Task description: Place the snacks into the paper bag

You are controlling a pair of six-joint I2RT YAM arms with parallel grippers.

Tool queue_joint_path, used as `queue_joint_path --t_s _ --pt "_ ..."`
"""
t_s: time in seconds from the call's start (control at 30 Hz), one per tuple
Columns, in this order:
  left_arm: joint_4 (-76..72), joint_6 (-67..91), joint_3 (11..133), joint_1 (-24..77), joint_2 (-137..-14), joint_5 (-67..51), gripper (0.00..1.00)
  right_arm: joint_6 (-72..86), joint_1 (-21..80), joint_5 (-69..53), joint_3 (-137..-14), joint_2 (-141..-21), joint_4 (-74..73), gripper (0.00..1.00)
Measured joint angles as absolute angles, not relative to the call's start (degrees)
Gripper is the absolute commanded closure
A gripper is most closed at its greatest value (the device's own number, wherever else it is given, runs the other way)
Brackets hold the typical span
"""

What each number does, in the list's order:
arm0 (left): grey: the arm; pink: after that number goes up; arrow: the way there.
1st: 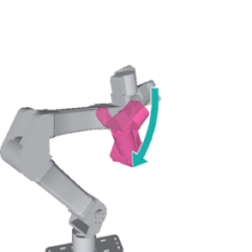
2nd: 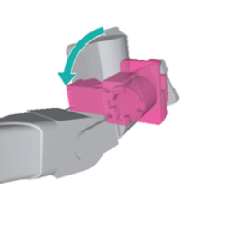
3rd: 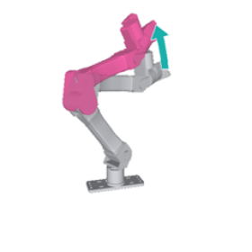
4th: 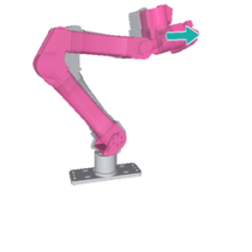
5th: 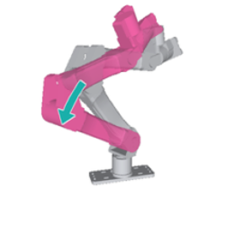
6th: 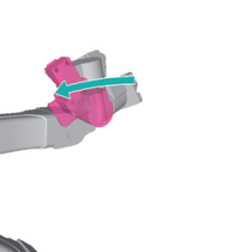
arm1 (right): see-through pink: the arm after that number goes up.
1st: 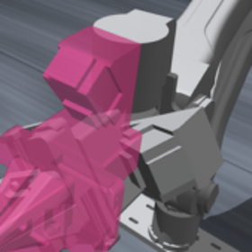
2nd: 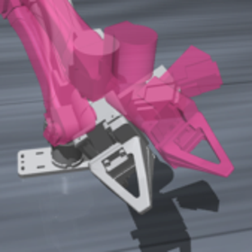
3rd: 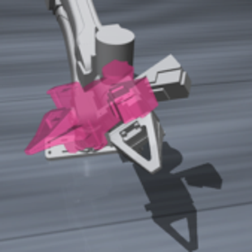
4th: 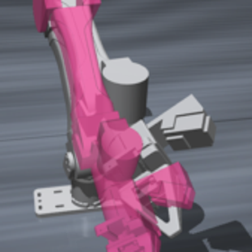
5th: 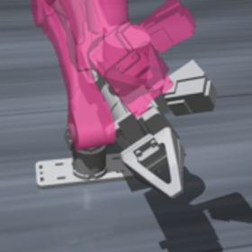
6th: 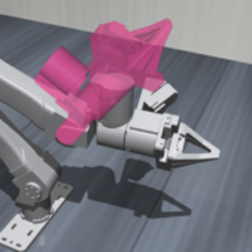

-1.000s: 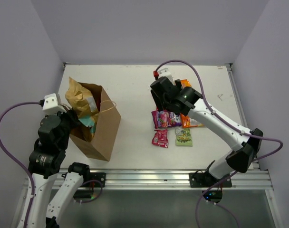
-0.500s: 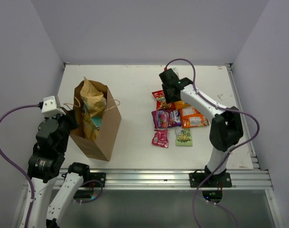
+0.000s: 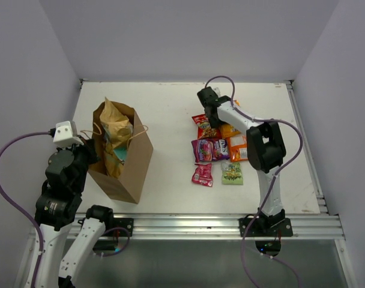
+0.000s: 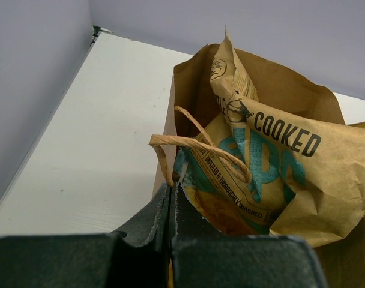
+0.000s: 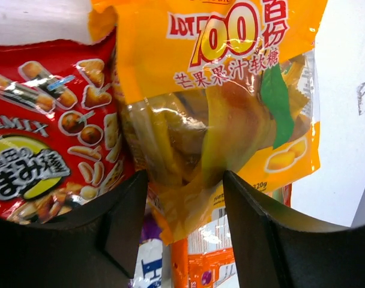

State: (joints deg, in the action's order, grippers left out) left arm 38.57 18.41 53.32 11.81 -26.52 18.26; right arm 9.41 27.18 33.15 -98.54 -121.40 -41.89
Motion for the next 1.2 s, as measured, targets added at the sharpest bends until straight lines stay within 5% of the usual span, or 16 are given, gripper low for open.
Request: queue_joint_path --t_s 0.03,0.1,0.17,0.6,0.93,1.2 --pt "38.59 18.39 53.32 11.81 -26.52 18.28 1.00 9.10 26.96 33.95 -98.54 -121.95 -41.82 0.47" --pt "38.57 18.37 53.32 11.81 -26.55 18.28 1.00 8.19 26.52 34.87 -98.45 -122.78 -41.39 0.82" --pt "38.57 18.37 53.32 11.81 -26.55 18.31 1.00 7.81 26.11 35.75 -98.26 -123.20 -40.71 1.00" --pt "38.65 18.44 53.32 11.81 -26.50 19.97 1.00 7.05 24.69 29.76 -93.67 -110.04 -42.13 1.00" --pt "38.94 18.55 53.32 11.81 -25.85 20.60 1.00 6.59 48.71 20.64 -142.50 -106.91 -54.70 1.00" --pt "39.05 18.92 53.32 11.81 -25.78 20.56 1.00 11.38 54.81 0.73 -144.59 -102.13 -49.10 1.00"
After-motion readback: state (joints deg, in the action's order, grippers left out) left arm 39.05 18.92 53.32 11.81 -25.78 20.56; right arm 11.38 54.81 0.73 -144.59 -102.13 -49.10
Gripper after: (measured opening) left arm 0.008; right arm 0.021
